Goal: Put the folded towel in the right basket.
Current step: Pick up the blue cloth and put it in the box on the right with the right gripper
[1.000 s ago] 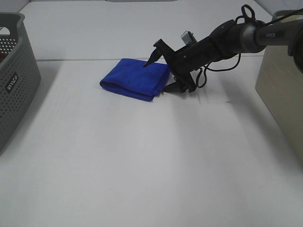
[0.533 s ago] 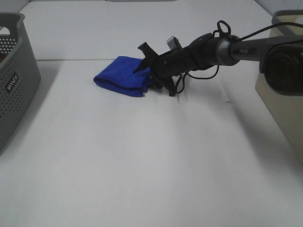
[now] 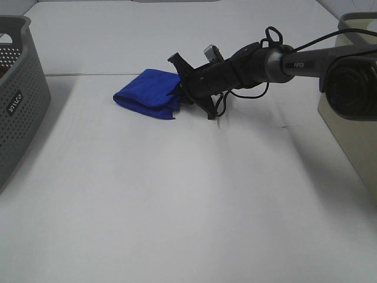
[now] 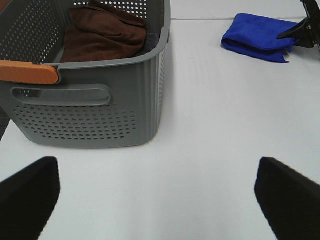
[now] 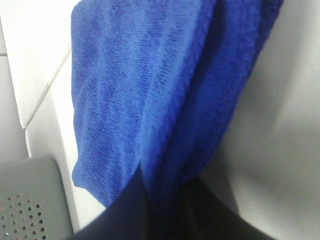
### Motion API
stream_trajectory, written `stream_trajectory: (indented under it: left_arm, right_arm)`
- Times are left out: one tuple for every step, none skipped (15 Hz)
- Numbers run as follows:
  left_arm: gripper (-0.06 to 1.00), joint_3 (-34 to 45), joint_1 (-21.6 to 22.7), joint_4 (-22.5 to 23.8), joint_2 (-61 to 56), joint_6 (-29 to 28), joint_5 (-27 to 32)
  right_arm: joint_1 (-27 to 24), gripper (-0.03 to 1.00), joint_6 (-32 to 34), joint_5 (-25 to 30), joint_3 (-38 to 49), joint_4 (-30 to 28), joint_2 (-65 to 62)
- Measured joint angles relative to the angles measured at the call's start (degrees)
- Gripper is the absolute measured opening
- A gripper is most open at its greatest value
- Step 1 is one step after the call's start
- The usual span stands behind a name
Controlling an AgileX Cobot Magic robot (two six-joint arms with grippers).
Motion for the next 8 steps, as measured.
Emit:
stream_trajectory:
  left_arm:
    - [0.99,0.0,0.0,0.0,0.0,0.0,0.0]
    - [0.99,0.0,0.0,0.0,0.0,0.0,0.0]
    - [0.99,0.0,0.0,0.0,0.0,0.0,0.0]
    - [0.99,0.0,0.0,0.0,0.0,0.0,0.0]
    - [0.99,0.0,0.0,0.0,0.0,0.0,0.0]
    - [0.99,0.0,0.0,0.0,0.0,0.0,0.0]
    - [0.99,0.0,0.0,0.0,0.0,0.0,0.0]
    - [0.99,0.0,0.0,0.0,0.0,0.0,0.0]
  right_arm:
    - [0.0,0.10,-0.1,0.2,0.0,-0.7,-0.2]
    - [0.0,0.10,-0.1,0.6,0.0,-2.5,-1.1]
    - [0.0,0.10,-0.1,1.4,0.0,-4.9,-2.6]
    - [-0.2,0.10,-0.1,2.7,0.0,-7.2,-5.0]
    - [-0.6,0.10,-0.1,5.2,0.0,-9.5,-7.4]
    - [-1.3,0.10,-0.2,8.4,0.0,-12.3,-10.4]
    - [-2.3,0.10,-0.6,11.6,0.0,-15.4,-13.3]
    - [-3.4,0.10,-0.9,15.0,0.0,-18.4,-16.8]
